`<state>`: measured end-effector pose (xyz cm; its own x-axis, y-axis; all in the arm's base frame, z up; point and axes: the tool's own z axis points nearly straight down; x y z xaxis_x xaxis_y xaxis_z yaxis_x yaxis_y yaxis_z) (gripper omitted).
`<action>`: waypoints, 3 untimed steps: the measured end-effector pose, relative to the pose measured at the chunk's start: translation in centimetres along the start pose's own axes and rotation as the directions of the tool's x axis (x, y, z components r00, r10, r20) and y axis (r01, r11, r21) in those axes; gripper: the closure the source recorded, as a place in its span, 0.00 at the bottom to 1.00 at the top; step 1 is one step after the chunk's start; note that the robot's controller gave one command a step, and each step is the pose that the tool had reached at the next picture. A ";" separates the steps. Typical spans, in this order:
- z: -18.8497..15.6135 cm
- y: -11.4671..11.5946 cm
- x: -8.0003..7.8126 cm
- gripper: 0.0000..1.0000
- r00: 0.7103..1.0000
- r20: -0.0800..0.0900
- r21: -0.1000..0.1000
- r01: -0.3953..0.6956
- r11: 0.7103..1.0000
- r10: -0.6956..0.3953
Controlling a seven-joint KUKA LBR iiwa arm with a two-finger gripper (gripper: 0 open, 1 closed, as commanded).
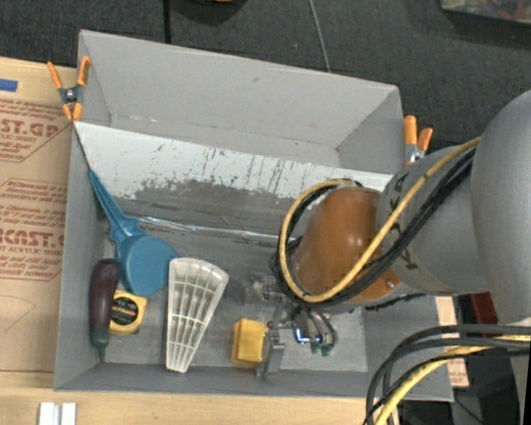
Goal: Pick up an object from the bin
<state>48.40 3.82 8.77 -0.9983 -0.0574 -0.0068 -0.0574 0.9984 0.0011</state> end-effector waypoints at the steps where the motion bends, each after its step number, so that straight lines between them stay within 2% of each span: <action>1: 1.3 1.2 -0.2 1.00 0.978 0.017 0.005 0.209 0.978 -0.209; 3: 1.1 1.2 -0.1 1.00 0.978 0.014 0.004 0.209 0.978 -0.209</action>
Offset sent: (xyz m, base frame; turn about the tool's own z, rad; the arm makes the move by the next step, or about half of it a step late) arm 0.0000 0.0000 0.0000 0.0000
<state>48.39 4.99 7.70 -0.9641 -0.2646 -0.0205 -0.2645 0.9644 -0.0047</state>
